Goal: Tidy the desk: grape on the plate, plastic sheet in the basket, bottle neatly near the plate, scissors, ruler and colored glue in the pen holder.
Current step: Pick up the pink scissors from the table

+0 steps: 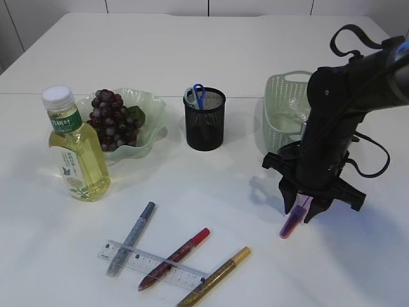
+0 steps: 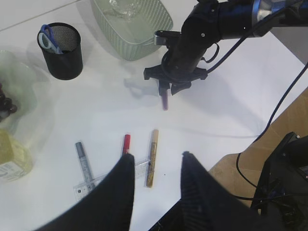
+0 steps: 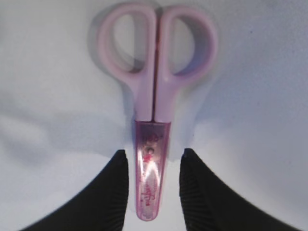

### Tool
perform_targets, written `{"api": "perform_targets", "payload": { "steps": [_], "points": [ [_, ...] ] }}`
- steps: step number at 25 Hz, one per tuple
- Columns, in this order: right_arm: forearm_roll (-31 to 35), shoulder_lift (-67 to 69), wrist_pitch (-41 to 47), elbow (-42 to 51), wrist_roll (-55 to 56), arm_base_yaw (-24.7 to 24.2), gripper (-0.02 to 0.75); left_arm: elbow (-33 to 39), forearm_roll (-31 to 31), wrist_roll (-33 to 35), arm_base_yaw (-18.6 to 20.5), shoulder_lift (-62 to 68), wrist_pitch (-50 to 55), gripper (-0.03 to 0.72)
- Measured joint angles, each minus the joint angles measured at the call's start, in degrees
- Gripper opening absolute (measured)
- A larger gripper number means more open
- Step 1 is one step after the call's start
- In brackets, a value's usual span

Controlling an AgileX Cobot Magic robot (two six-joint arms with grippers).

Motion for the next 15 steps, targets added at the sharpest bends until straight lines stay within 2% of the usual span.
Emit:
{"api": "perform_targets", "payload": {
  "steps": [15],
  "points": [
    [-0.11,0.0,-0.19,0.0,0.0,0.0,0.296,0.0,-0.03,0.0,0.0,0.0,0.0,0.243]
  ]
}}
